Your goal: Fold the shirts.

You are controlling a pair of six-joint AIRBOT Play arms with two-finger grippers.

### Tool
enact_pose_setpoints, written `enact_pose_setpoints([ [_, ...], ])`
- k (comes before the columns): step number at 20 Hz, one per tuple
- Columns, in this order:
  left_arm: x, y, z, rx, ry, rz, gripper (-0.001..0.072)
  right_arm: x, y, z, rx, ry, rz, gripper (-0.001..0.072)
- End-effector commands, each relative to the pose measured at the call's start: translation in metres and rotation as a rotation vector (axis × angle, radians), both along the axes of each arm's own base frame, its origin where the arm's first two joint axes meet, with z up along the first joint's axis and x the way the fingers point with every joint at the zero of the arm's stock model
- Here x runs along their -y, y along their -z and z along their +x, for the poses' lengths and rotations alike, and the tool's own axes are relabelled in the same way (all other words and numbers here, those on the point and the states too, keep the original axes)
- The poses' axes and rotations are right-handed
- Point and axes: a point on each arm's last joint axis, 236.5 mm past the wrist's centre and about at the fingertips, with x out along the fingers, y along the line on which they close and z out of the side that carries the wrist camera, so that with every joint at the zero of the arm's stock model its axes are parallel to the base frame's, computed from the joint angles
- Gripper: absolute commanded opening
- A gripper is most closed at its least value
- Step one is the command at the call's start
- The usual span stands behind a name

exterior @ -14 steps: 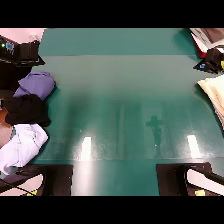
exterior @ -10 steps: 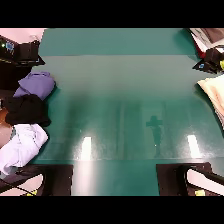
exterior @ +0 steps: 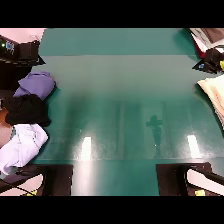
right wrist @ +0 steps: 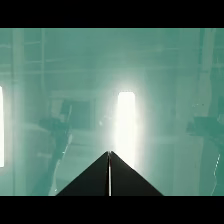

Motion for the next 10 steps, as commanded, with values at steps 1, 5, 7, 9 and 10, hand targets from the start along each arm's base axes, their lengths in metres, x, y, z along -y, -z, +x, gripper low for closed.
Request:
enact_pose_setpoints([
  [1, -0.001, -0.013, 0.018, 0.09, -0.026, -0.016, 0.003, -0.001, 0.0, -0.001, -0.002, -0.002, 0.0, 0.0022],
  [5, -0.043, -0.016, 0.051, 0.207, -0.12, 0.148, 0.0628, -0.001, 0.0, -0.002, -0.006, -0.004, 0.001, 0.0022],
  [7, -0.081, 0.013, 0.063, 0.153, -0.205, 0.292, 0.0628, -0.002, 0.001, -0.004, -0.013, -0.008, 0.001, 0.0022],
  [9, -0.108, 0.05, 0.078, 0.102, -0.253, 0.408, 0.0629, -0.003, 0.003, -0.008, -0.031, -0.018, 0.002, 0.0021],
  [10, -0.116, 0.07, 0.088, 0.085, -0.261, 0.449, 0.0628, -0.003, 0.004, -0.01, -0.039, -0.022, 0.003, 0.0022],
])
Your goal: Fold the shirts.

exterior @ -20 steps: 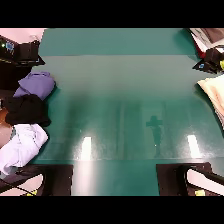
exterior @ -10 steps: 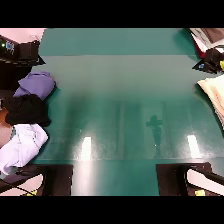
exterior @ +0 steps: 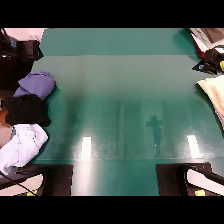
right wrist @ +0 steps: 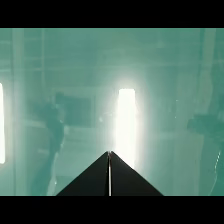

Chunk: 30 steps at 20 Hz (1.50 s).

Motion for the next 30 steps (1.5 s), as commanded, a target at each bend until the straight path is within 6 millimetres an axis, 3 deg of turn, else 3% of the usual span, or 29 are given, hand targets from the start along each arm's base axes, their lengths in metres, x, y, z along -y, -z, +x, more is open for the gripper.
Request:
enact_pose_setpoints([
  [1, -0.049, 0.054, 0.032, -0.037, -0.099, 0.202, 0.0629, -0.003, 0.003, -0.007, -0.029, -0.016, 0.002, 0.0021],
  [4, -0.056, 0.118, 0.054, -0.14, -0.085, 0.259, 0.0629, -0.005, 0.006, -0.015, -0.06, -0.032, 0.004, 0.0022],
  [8, -0.076, 0.196, 0.063, -0.278, -0.153, 0.237, 0.0629, -0.006, 0.007, -0.018, -0.074, -0.04, 0.005, 0.0022],
  [11, -0.093, 0.22, 0.068, -0.296, -0.194, 0.21, 0.0629, -0.006, 0.008, -0.02, -0.081, -0.043, 0.005, 0.0021],
  [17, -0.089, 0.244, 0.072, -0.315, -0.194, 0.167, 0.0596, -0.006, 0.008, -0.02, -0.081, -0.043, 0.006, 0.0021],
  [18, -0.089, 0.243, 0.073, -0.313, -0.194, 0.167, 0.0369, -0.006, 0.008, -0.02, -0.081, -0.043, 0.006, 0.0022],
  [19, -0.089, 0.242, 0.072, -0.315, -0.195, 0.166, 0.0022, -0.006, 0.008, -0.02, -0.081, -0.043, 0.006, 0.0021],
  [23, -0.079, 0.23, 0.064, -0.335, -0.198, 0.116, 0.0029, -0.007, 0.008, -0.02, -0.081, -0.044, 0.007, 0.0021],
  [25, -0.065, 0.198, 0.07, -0.263, -0.171, 0.058, 0.0029, -0.008, 0.007, -0.02, -0.078, -0.045, 0.012, 0.0022],
  [28, -0.034, 0.107, 0.08, -0.072, -0.076, 0.003, 0.0028, -0.007, 0.006, -0.019, -0.076, -0.042, 0.012, 0.0021],
  [30, 0.001, 0.037, 0.07, 0.047, 0.026, -0.018, 0.0028, -0.007, 0.006, -0.019, -0.075, -0.042, 0.012, 0.0022],
])
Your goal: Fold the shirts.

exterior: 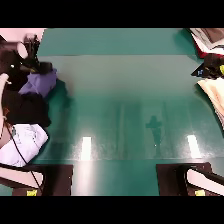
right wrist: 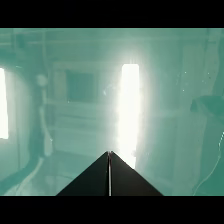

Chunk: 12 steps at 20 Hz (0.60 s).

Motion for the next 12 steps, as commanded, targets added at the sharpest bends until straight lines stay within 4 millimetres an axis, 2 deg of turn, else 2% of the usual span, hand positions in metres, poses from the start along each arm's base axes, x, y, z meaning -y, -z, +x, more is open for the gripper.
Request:
enact_pose_setpoints([
  [1, 0.063, -0.111, -0.021, 0.19, 0.187, -0.073, 0.0028, 0.0, -0.001, 0.001, 0.004, 0.003, 0.001, 0.0021],
  [3, 0.123, -0.167, -0.058, 0.258, 0.366, -0.165, 0.0029, 0.001, -0.002, 0.002, 0.011, 0.006, 0.0, 0.0021],
  [4, 0.158, -0.191, -0.082, 0.288, 0.49, -0.218, 0.0029, 0.002, -0.003, 0.005, 0.023, 0.012, -0.001, 0.0021],
  [6, 0.212, -0.23, -0.129, 0.346, 0.673, -0.313, 0.0029, 0.003, -0.009, 0.01, 0.052, 0.021, -0.005, 0.0022],
  [7, 0.231, -0.242, -0.148, 0.363, 0.73, -0.343, 0.0029, 0.005, -0.016, 0.014, 0.079, 0.028, -0.01, 0.0022],
  [9, 0.259, -0.246, -0.174, 0.354, 0.817, -0.355, 0.0029, 0.007, -0.037, 0.023, 0.151, 0.039, -0.023, 0.0021],
  [12, 0.296, -0.224, -0.193, 0.269, 0.915, -0.361, 0.0028, 0.009, -0.072, 0.03, 0.255, 0.047, -0.043, 0.0021],
])
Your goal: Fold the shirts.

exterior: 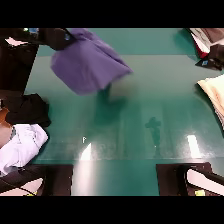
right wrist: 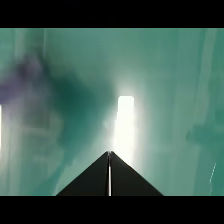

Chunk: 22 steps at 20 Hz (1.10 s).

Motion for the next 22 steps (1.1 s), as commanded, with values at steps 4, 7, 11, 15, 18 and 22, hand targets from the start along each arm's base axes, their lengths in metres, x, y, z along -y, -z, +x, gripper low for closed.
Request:
enact_pose_setpoints([
  [4, 0.087, 0.077, -0.033, -0.182, 0.238, 0.075, 0.0029, 0.003, -0.055, 0.008, 0.159, 0.012, -0.034, 0.0022],
  [7, 0.11, 0.15, -0.016, -0.325, 0.256, 0.139, 0.0031, 0.001, -0.054, 0.003, 0.142, 0.001, -0.037, 0.0022],
  [11, 0.094, 0.194, 0.006, -0.448, 0.188, 0.169, 0.0538, 0.001, -0.049, -0.003, 0.116, -0.023, -0.055, 0.0021],
  [15, 0.022, 0.213, -0.007, -0.673, 0.125, 0.244, 0.0538, 0.002, -0.049, -0.002, 0.119, -0.027, -0.06, 0.0021],
  [18, 0.002, 0.246, -0.026, -0.783, 0.066, 0.225, 0.0538, 0.002, -0.048, -0.003, 0.117, -0.028, -0.06, 0.0021],
  [22, 0.004, 0.31, -0.061, -0.883, -0.02, 0.13, 0.0539, 0.002, -0.048, -0.002, 0.117, -0.027, -0.059, 0.0021],
])
